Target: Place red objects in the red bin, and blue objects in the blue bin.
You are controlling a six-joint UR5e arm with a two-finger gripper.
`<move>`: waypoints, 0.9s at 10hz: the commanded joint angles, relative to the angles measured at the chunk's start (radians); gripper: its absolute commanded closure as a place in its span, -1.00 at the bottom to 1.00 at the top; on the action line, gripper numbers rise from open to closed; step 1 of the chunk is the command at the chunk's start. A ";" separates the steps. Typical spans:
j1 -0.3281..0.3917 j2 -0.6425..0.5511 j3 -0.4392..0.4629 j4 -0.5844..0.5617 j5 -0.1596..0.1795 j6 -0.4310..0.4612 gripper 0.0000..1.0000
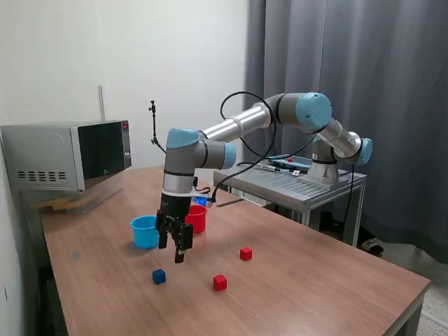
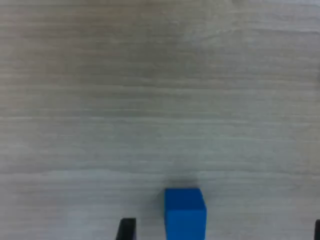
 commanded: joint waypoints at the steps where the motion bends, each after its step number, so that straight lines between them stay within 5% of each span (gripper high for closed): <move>1: 0.002 0.037 -0.035 -0.001 0.073 -0.003 -1.00; 9: -0.006 0.083 -0.074 -0.013 0.073 -0.021 -1.00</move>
